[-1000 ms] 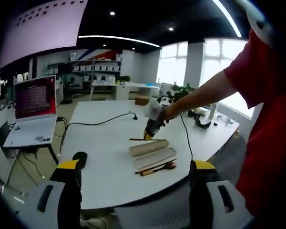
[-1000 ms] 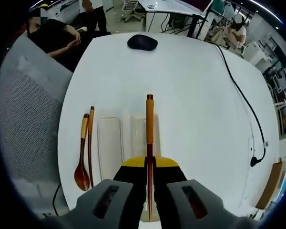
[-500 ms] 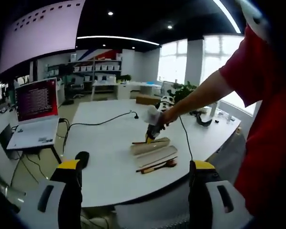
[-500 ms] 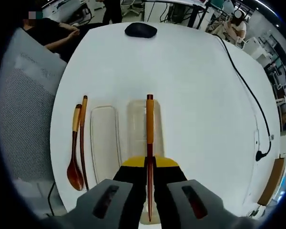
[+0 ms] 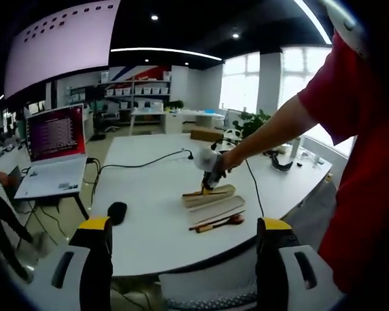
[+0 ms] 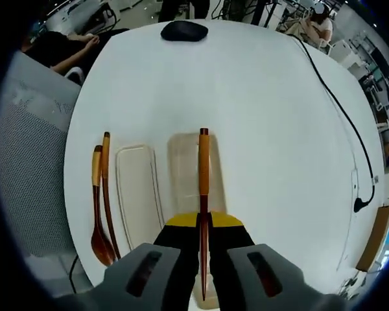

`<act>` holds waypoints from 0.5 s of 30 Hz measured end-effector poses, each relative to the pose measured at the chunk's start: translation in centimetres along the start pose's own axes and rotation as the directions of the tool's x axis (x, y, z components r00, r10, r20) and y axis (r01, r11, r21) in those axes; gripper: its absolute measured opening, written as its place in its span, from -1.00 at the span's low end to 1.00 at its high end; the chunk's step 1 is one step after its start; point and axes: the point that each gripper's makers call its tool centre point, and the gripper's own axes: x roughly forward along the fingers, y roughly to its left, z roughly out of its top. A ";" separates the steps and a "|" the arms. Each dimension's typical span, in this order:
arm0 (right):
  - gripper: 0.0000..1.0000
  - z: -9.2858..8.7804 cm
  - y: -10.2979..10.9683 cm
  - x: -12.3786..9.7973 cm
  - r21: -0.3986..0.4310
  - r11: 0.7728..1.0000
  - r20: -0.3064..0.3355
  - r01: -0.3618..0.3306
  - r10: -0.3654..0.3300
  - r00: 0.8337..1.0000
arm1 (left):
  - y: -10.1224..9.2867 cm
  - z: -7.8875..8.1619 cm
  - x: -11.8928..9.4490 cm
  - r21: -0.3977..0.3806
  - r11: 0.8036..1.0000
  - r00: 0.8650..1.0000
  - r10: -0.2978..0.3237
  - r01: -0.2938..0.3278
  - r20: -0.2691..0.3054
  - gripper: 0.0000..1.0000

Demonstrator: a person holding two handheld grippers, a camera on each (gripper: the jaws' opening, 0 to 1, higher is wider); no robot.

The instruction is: Arrange the utensils inside the cutlery case until each visible utensil rests in its matching compartment.

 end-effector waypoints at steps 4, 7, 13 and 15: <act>-0.98 -0.3 0.0 0.2 0.002 1.000 -0.005 0.006 -0.006 1.000 | -0.1 0.1 0.0 0.007 1.000 1.000 -0.003 0.003 -0.003 0.88; -0.97 -0.5 0.3 0.5 0.026 1.000 -0.009 -0.010 0.010 1.000 | 0.1 0.2 0.0 0.006 1.000 1.000 0.001 -0.001 0.000 0.88; -0.99 -0.7 0.4 0.6 0.006 1.000 -0.014 -0.013 0.013 1.000 | 0.2 0.1 -0.2 0.004 1.000 1.000 0.012 -0.012 -0.005 0.87; -1.00 -0.8 0.1 0.6 0.010 1.000 -0.020 -0.004 0.004 1.000 | 0.2 0.1 -0.2 0.006 1.000 1.000 0.013 -0.013 -0.006 0.87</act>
